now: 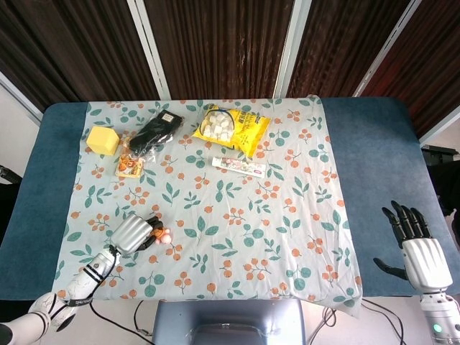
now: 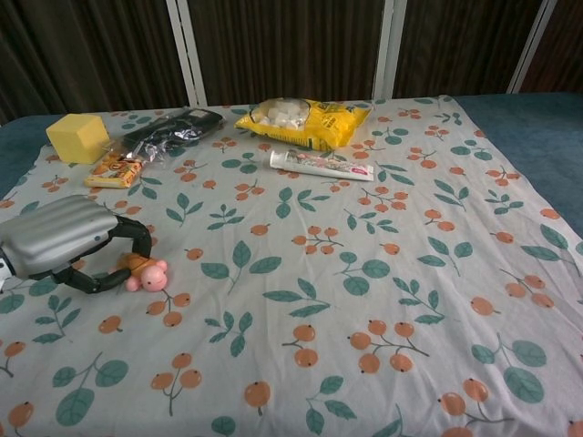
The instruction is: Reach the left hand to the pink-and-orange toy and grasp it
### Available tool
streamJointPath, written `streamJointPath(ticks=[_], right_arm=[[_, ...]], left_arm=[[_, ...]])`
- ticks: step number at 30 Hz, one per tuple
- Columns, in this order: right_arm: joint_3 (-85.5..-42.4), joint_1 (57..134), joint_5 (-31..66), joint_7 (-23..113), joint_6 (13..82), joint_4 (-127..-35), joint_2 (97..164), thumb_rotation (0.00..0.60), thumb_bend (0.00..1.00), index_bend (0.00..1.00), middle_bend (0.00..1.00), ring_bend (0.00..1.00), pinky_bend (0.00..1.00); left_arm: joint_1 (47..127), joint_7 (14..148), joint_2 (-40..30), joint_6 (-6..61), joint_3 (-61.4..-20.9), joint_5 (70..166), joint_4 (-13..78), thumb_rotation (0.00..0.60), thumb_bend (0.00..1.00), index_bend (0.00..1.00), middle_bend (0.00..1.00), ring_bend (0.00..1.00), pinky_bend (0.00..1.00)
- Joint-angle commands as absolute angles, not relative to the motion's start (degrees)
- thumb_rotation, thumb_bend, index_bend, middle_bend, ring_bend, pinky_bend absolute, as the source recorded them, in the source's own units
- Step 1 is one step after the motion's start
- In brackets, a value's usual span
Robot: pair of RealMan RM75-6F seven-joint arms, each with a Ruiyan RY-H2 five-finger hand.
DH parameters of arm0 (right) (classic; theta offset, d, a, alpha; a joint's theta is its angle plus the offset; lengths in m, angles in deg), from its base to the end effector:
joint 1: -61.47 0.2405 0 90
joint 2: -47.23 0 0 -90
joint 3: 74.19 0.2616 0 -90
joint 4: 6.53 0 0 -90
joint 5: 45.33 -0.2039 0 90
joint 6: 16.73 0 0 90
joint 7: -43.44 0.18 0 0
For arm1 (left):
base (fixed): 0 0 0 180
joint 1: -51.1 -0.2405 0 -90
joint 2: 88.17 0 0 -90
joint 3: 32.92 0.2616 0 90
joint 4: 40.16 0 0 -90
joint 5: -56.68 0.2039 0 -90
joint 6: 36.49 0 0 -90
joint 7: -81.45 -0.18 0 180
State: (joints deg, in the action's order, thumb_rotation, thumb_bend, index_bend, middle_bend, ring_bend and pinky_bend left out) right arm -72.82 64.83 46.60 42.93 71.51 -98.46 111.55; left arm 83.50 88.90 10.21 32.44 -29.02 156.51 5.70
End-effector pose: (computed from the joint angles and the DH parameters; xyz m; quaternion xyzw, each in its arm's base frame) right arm -0.3013 -0.2028 0.1637 0.6163 -0.3608 0.4050 0.5709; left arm -0.2494 0.3367 -0.0430 -0.8199 -0.2251 -0.3600 0.3840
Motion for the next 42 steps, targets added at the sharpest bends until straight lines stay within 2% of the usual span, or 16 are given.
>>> streamJointPath(ticks=[1, 6, 9, 11, 15, 22, 25, 30, 33, 42], right_arm=[[-72.8, 64.8, 46.6, 43.0, 71.5, -98.5, 111.5, 0.600, 0.14, 0.00, 0.00, 0.00, 0.00], [-72.9, 64.8, 46.7, 42.9, 71.3, -98.5, 111.4, 0.600, 0.14, 0.00, 0.00, 0.00, 0.00], [-72.9, 64.9, 46.7, 42.9, 71.2, -98.6, 111.4, 0.600, 0.14, 0.00, 0.00, 0.00, 0.00], [-73.0, 64.9, 46.7, 43.0, 71.1, -98.7, 111.4, 0.600, 0.14, 0.00, 0.00, 0.00, 0.00], [-73.0, 64.8, 46.8, 43.2, 71.3, -98.7, 111.2, 0.600, 0.14, 0.00, 0.00, 0.00, 0.00], [-73.1, 64.8, 46.9, 43.6, 71.1, -99.0, 111.0, 0.600, 0.14, 0.00, 0.00, 0.00, 0.00], [-73.1, 64.7, 47.0, 43.9, 71.3, -99.1, 110.9, 0.600, 0.14, 0.00, 0.00, 0.00, 0.00], [-73.0, 64.7, 46.6, 44.3, 71.2, -99.0, 110.7, 0.600, 0.14, 0.00, 0.00, 0.00, 0.00], [-72.9, 64.8, 46.4, 44.2, 70.9, -99.1, 110.7, 0.600, 0.14, 0.00, 0.00, 0.00, 0.00], [-73.0, 64.8, 46.4, 44.3, 70.7, -99.4, 110.6, 0.600, 0.14, 0.00, 0.00, 0.00, 0.00]], left_arm=[[83.5, 90.1, 11.3, 34.1, -28.8, 156.7, 4.4, 0.600, 0.44, 0.74, 0.83, 0.92, 1.00], [83.1, 91.8, 13.4, 38.7, -29.3, 157.1, 1.2, 0.600, 0.47, 0.85, 0.93, 0.93, 1.00], [82.9, 92.6, 14.9, 40.9, -29.9, 156.9, -1.2, 0.600, 0.47, 0.86, 0.95, 0.93, 1.00], [82.8, 93.0, 15.7, 41.5, -30.3, 156.3, -2.5, 0.600, 0.47, 0.84, 0.91, 0.93, 1.00], [82.7, 93.4, 16.0, 40.5, -29.9, 155.7, -4.1, 0.600, 0.46, 0.68, 0.73, 0.93, 1.00], [82.7, 93.3, 15.1, 37.7, -28.5, 155.3, -2.9, 0.600, 0.45, 0.25, 0.32, 0.88, 1.00], [82.9, 92.7, 13.9, 37.1, -28.4, 155.0, -0.5, 0.600, 0.44, 0.17, 0.19, 0.87, 1.00], [82.9, 91.5, 11.8, 36.7, -28.2, 154.7, 3.5, 0.600, 0.43, 0.15, 0.14, 0.87, 1.00], [82.9, 90.6, 11.2, 36.3, -28.0, 154.6, 4.6, 0.600, 0.43, 0.21, 0.16, 0.87, 1.00], [84.0, 87.8, 11.7, 35.7, -27.1, 156.1, 4.0, 0.600, 0.43, 0.42, 0.34, 0.88, 1.00]])
